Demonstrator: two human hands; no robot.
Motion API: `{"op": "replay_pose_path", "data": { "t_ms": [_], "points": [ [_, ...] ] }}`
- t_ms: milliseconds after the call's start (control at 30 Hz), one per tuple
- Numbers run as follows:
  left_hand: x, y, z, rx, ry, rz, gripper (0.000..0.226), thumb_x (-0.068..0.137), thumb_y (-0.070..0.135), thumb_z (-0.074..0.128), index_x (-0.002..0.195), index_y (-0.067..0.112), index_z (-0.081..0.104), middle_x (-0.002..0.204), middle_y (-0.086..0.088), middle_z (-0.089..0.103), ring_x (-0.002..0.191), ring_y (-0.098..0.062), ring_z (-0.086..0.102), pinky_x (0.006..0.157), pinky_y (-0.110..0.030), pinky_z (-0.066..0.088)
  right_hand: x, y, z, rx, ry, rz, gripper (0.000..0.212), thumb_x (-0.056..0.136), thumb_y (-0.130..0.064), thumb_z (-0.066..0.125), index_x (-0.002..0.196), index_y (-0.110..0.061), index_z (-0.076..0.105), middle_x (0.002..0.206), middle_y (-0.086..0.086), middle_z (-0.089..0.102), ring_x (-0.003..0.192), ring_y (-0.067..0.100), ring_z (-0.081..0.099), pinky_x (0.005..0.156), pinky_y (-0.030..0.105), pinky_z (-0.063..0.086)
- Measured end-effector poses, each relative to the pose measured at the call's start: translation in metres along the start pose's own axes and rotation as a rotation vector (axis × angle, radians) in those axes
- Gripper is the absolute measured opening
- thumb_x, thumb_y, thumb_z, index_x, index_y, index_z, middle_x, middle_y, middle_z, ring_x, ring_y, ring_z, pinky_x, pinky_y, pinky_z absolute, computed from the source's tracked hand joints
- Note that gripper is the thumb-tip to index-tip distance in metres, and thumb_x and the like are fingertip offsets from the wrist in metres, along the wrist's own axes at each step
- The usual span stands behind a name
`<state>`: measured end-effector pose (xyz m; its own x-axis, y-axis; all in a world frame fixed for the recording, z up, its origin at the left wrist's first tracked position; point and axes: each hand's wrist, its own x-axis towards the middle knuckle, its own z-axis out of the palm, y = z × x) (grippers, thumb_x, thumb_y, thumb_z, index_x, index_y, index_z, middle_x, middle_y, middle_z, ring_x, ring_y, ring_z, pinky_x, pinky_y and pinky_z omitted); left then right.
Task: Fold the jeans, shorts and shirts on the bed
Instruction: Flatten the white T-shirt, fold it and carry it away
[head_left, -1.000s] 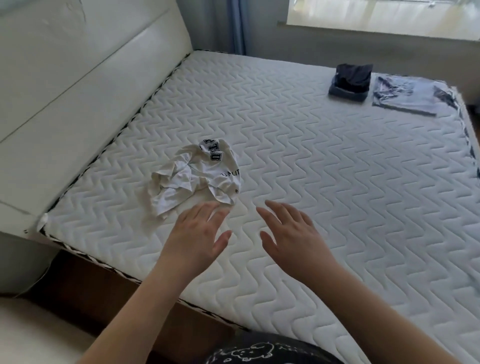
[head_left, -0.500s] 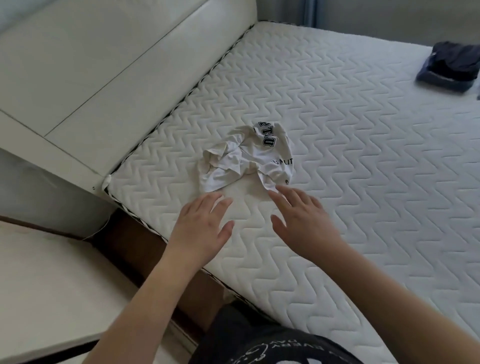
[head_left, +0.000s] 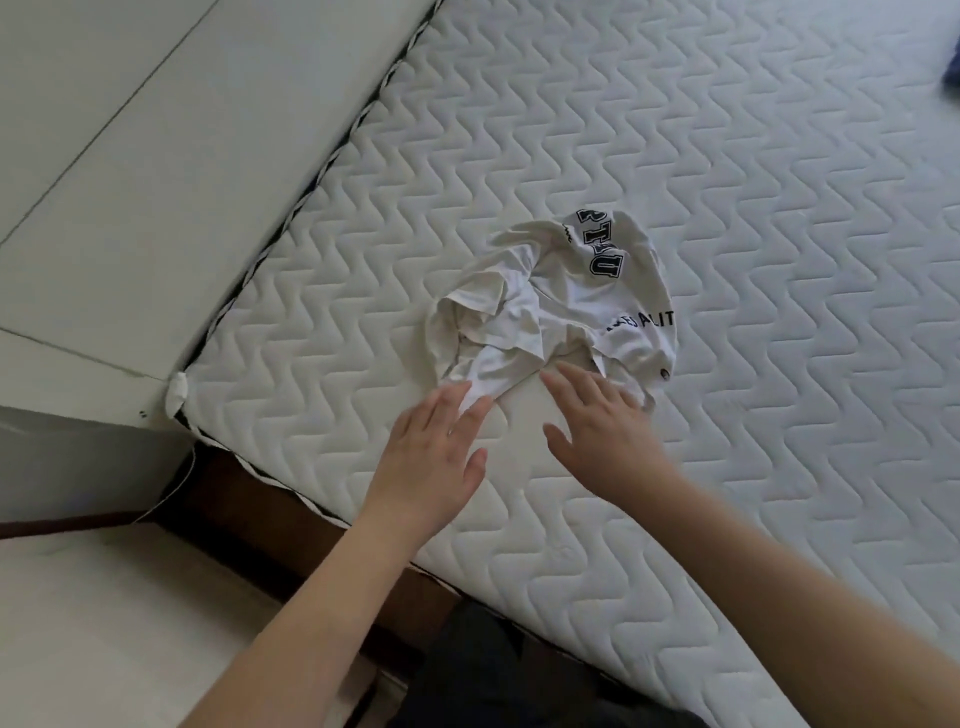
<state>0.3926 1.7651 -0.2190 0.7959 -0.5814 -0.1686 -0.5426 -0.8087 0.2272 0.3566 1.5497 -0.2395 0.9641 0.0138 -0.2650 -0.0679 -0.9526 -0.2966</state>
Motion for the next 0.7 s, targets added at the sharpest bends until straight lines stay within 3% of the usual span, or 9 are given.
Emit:
{"op": "replay_pose_path", "data": {
  "t_ms": [167, 500, 700],
  "points": [
    [0.06, -0.057, 0.04, -0.005, -0.092, 0.026, 0.054, 0.091, 0.031, 0.056, 0.142, 0.019, 0.046, 0.15, -0.007, 0.04, 0.138, -0.026, 0.038, 0.105, -0.041, 0.037, 0.069, -0.002, 0.045, 0.033, -0.087, 0.094, 0.064, 0.097, -0.041, 0.043, 0.154, -0.024, 0.019, 0.16, 0.0, 0.02, 0.145, 0.02, 0.022, 0.113, 0.037, 0.021],
    [0.146, -0.107, 0.133, -0.034, -0.35, -0.107, 0.063, 0.095, 0.038, 0.045, 0.153, 0.027, 0.022, 0.161, -0.005, 0.011, 0.146, -0.024, 0.013, 0.113, -0.04, 0.023, 0.163, 0.034, 0.125, 0.057, -0.344, 0.249, 0.063, 0.094, -0.035, 0.046, 0.152, -0.029, 0.022, 0.163, 0.01, 0.004, 0.147, 0.029, 0.014, 0.115, 0.045, 0.02],
    [0.158, -0.117, 0.174, -0.158, -0.398, -0.294, 0.067, 0.092, 0.034, 0.05, 0.152, 0.033, 0.022, 0.159, -0.015, 0.007, 0.142, -0.032, 0.023, 0.112, -0.042, 0.028, 0.209, 0.046, 0.149, -0.029, -0.457, 0.187, 0.058, 0.096, -0.025, 0.041, 0.15, -0.038, 0.025, 0.162, 0.016, -0.01, 0.149, 0.033, -0.001, 0.118, 0.047, 0.011]
  ]
}}
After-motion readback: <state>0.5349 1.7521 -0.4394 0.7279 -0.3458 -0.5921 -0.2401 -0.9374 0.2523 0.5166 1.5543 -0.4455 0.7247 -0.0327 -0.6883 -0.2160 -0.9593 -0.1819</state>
